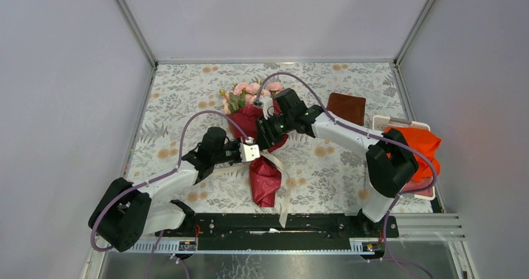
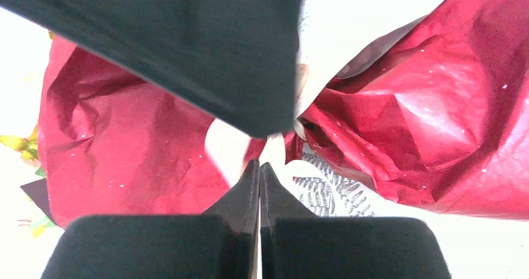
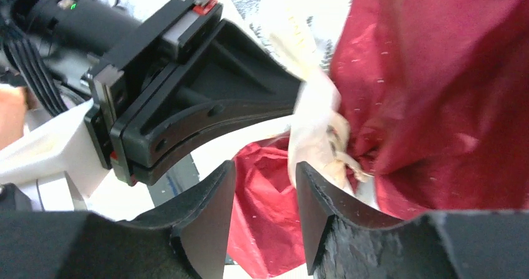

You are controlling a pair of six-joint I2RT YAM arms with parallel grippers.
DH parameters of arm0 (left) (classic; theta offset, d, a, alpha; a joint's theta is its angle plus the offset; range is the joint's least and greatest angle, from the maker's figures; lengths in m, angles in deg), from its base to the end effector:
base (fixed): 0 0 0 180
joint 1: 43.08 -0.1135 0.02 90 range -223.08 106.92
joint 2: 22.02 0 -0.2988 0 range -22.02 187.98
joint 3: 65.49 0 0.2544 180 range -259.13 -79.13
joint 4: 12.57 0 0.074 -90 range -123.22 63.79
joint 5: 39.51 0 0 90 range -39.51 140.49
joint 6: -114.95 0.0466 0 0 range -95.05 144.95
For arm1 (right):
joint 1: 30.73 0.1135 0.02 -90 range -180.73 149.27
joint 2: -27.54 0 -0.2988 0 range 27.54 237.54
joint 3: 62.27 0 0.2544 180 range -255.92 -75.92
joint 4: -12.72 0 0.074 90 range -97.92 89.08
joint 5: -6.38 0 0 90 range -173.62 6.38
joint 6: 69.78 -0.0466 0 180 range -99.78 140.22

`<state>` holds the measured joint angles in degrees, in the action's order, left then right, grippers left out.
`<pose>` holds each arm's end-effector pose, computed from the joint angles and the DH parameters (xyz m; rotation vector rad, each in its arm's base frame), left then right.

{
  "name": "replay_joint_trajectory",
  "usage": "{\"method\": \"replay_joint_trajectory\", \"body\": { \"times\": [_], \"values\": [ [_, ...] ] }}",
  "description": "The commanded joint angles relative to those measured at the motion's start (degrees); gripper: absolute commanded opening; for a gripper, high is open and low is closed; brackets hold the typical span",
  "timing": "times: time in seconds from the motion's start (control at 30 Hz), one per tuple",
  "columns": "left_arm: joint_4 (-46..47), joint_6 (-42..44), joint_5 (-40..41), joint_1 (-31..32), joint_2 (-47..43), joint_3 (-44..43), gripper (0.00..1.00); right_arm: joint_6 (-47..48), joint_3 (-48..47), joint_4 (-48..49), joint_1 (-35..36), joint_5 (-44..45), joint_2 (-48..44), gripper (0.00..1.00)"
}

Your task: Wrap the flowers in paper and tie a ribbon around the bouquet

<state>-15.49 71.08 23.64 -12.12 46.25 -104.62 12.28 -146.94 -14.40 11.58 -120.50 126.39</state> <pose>0.1860 -0.1361 0.2058 1.4991 1.4440 -0.3375 0.2742 0.2874 0.2730 -1.0443 2.1636 1.1736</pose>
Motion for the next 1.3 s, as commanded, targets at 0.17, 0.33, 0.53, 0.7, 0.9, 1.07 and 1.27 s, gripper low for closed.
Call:
{"method": "replay_joint_trajectory", "body": {
  "times": [0.17, 0.33, 0.53, 0.7, 0.9, 1.07, 1.27],
  "values": [
    [5.8, -0.1, 0.7, 1.7, 0.5, 1.7, 0.0, 2.9, -4.1, -3.0, -1.8, 15.4, -2.2, 0.37],
    [6.5, 0.0, 0.8, 1.9, 0.9, 1.8, 0.0, 4.2, -3.6, -2.7, -1.8, 17.9, 0.7, 0.11],
    [6.9, -1.0, 1.7, 1.9, 0.7, 1.7, 0.0, 5.7, -4.2, -2.3, -1.8, 11.3, 4.8, 0.05],
    [6.7, -1.4, 2.1, 1.9, 0.5, 1.8, 0.0, 4.9, -2.0, 1.5, -1.8, 1.4, 5.0, 0.04],
    [7.2, -1.7, 2.0, 1.9, 0.7, 1.9, 0.0, 2.1, 0.7, 7.9, -1.8, -5.1, 5.4, 0.07],
    [7.7, -1.8, 1.7, 1.9, 0.8, 2.2, 0.0, 1.5, 0.9, 9.9, -1.8, -2.9, 6.7, 0.12],
    [9.6, -1.7, 1.8, 1.9, 1.2, 2.7, 0.0, 3.5, 1.0, 11.6, -1.7, -1.8, 7.5, 0.15]
  ]
}}
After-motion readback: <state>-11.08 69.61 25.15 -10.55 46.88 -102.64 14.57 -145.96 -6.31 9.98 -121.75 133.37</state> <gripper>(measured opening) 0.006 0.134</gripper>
